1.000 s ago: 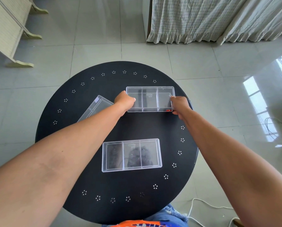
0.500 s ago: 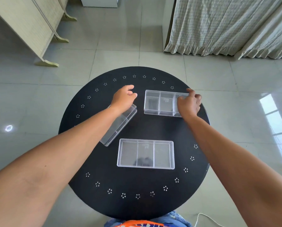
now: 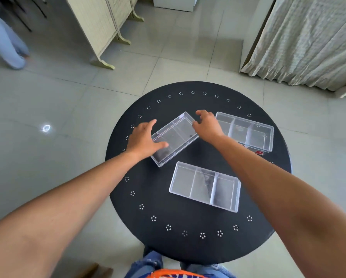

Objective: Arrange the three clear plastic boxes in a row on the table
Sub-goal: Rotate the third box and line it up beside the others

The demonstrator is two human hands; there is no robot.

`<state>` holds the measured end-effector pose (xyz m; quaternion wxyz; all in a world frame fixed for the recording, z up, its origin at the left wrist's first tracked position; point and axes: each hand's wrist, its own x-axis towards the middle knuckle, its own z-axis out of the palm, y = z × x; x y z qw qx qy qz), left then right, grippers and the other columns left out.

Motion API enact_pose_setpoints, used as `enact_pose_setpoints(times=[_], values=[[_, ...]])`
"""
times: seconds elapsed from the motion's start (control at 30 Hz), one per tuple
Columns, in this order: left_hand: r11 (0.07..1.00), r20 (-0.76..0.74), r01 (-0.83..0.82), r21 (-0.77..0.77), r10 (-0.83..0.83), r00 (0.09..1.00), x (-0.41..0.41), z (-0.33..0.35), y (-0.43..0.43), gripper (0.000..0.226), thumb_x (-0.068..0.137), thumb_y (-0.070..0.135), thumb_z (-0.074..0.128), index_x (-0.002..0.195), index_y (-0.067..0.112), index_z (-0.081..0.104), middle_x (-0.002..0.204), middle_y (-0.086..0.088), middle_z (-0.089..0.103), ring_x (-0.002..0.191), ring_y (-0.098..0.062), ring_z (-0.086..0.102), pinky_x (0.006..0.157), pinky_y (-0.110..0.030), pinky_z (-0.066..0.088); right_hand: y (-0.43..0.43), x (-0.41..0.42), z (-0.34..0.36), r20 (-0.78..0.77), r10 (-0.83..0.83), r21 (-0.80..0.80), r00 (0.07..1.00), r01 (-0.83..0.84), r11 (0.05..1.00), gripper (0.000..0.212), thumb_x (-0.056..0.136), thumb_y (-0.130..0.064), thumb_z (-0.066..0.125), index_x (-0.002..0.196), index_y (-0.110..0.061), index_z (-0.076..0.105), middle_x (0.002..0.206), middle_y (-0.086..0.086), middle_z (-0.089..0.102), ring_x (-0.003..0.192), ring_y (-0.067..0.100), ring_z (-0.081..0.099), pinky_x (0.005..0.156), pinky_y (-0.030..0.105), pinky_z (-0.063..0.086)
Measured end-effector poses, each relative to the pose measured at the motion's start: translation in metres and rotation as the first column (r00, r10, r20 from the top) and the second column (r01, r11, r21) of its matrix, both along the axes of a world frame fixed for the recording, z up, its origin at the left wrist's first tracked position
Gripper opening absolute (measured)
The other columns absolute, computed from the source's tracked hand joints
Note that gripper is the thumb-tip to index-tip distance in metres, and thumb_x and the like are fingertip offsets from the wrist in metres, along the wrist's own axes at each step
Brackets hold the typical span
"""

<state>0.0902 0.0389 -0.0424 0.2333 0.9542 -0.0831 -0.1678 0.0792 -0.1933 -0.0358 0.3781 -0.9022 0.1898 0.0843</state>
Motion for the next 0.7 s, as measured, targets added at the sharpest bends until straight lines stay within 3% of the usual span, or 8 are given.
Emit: enact_pose_setpoints(times=[0.2,0.27,0.37,0.47,0.57,0.7], values=[[0.999,-0.156,0.044,0.028,-0.039,0.987,-0.032,-0.023,0.018,0.13,0.059,0.054,0.081,0.156,0.037,-0.003,0.163,-0.006,0.013,0.15,-0.026,0.014,0.117,-0.046,0.028,0.014,0.007,-0.012,-0.217,0.007,0.031,0.976,0.0,1.0,0.07,0.094,-0.02,0.051,0.158,-0.013,0.024,0.151,0.019,0.041,0.134,0.036,0.047,0.098,0.034,0.039],[1.0,-0.177,0.026,0.005,-0.024,0.984,-0.04,-0.029,0.02,0.133,0.061,0.047,0.084,0.154,0.041,-0.011,0.163,-0.003,0.01,0.149,-0.025,0.017,0.113,-0.046,0.032,0.016,0.006,-0.015,-0.243,-0.004,0.063,0.97,0.02,0.998,0.071,0.093,-0.02,0.052,0.158,-0.013,0.022,0.149,0.019,0.043,0.131,0.035,0.049,0.089,0.031,0.037],[0.997,-0.198,-0.054,-0.053,0.042,0.979,-0.047,-0.033,0.021,0.135,0.063,0.039,0.085,0.149,0.048,-0.019,0.159,-0.001,0.015,0.142,-0.022,0.033,0.104,-0.046,0.04,0.017,0.004,-0.018,-0.243,-0.015,0.076,0.97,0.035,0.997,0.072,0.092,-0.019,0.054,0.157,-0.013,0.024,0.147,0.017,0.047,0.128,0.034,0.051,0.088,0.03,0.037],[0.971,-0.216,-0.152,-0.185,0.11,0.97,-0.047,-0.038,0.025,0.133,0.063,0.033,0.086,0.15,0.05,-0.012,0.156,-0.001,0.023,0.139,-0.019,0.04,0.104,-0.038,0.039,0.015,0.0,-0.015,-0.238,-0.002,0.108,0.971,0.028,0.994,0.071,0.091,-0.018,0.056,0.156,-0.014,0.027,0.141,0.013,0.054,0.123,0.031,0.055,0.086,0.028,0.04],[0.927,-0.269,-0.233,-0.294,0.153,0.951,-0.038,-0.039,0.031,0.127,0.063,0.028,0.087,0.153,0.045,-0.001,0.154,0.0,0.031,0.142,-0.014,0.036,0.109,-0.032,0.034,0.008,-0.001,-0.007,-0.215,0.01,0.124,0.977,0.017,0.992,0.071,0.089,-0.02,0.056,0.155,-0.017,0.03,0.14,0.009,0.056,0.124,0.03,0.056,0.102,0.036,0.045],[0.793,-0.415,-0.388,-0.469,0.19,0.89,-0.016,-0.023,0.031,0.109,0.072,0.023,0.083,0.156,0.035,0.013,0.141,-0.002,0.043,0.128,-0.015,0.049,0.104,-0.028,0.036,-0.005,0.001,0.003,-0.136,0.077,0.121,0.988,-0.06,0.991,0.077,0.077,-0.02,0.053,0.152,-0.025,0.035,0.135,0.01,0.05,0.128,0.031,0.05,0.109,0.046,0.043]])
